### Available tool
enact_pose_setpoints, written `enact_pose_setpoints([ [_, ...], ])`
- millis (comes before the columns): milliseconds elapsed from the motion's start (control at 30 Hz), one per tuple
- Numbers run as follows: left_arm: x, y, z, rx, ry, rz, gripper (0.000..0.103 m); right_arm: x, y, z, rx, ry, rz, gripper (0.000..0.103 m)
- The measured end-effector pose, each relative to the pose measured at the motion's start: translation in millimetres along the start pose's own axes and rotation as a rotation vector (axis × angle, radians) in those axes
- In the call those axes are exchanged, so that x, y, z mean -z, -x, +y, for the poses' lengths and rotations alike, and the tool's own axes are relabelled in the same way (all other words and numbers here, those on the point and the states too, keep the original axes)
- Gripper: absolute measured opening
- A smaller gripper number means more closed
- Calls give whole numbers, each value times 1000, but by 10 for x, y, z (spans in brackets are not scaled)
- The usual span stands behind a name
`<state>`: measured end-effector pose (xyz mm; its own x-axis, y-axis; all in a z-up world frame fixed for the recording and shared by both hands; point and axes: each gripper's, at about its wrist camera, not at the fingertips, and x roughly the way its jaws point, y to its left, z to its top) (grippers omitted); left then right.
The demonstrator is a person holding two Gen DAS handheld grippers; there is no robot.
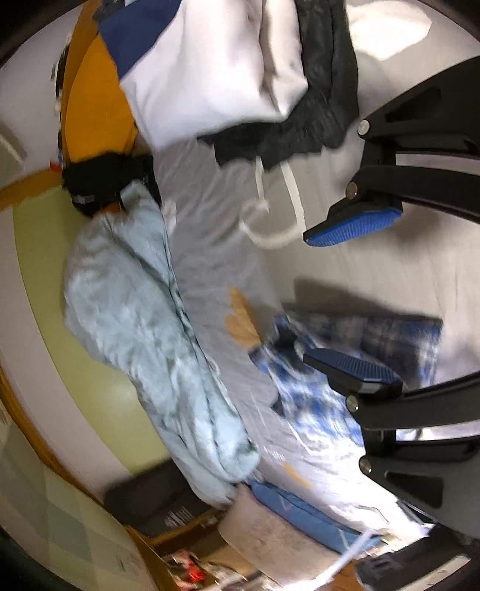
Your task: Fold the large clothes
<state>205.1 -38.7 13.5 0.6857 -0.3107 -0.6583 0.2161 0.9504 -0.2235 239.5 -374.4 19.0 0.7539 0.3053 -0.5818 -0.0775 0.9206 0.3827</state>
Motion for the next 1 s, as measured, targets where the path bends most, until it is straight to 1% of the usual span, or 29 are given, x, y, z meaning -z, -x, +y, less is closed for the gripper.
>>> enact_pose_setpoints([
  [67,19,-80,132,-101,1,36,68,50,-27,156,-64,43,17,55],
  [100,40,-114,185,-117,7,53,68,86,-45,253,-104,76,29,55],
  [133,73,-153,240,-109,20,70,68,125,-70,346,-136,111,42,56],
  [200,150,-227,312,-92,45,89,68,210,-127,510,-150,175,61,59],
  [233,199,-261,345,-94,53,96,68,255,-157,578,-135,202,66,59],
  [333,299,-355,426,-96,66,116,69,370,-337,675,-9,235,90,59],
  [400,326,-403,461,-99,74,123,72,425,-485,622,37,225,132,59],
  [467,344,-425,512,-89,89,122,74,487,-639,537,105,224,188,59],
  [533,360,-445,558,-81,98,125,74,569,-767,410,102,193,250,59],
  [567,362,-455,583,-74,102,130,74,591,-785,353,94,171,267,61],
  [667,364,-482,645,-52,131,157,74,645,-877,167,39,75,322,63],
  [733,338,-456,659,-39,152,153,74,645,-880,140,33,73,321,63],
  [867,284,-359,596,-81,105,114,73,641,-805,216,60,136,275,64],
  [1000,221,-227,564,-106,92,71,73,611,-675,282,58,160,235,64],
])
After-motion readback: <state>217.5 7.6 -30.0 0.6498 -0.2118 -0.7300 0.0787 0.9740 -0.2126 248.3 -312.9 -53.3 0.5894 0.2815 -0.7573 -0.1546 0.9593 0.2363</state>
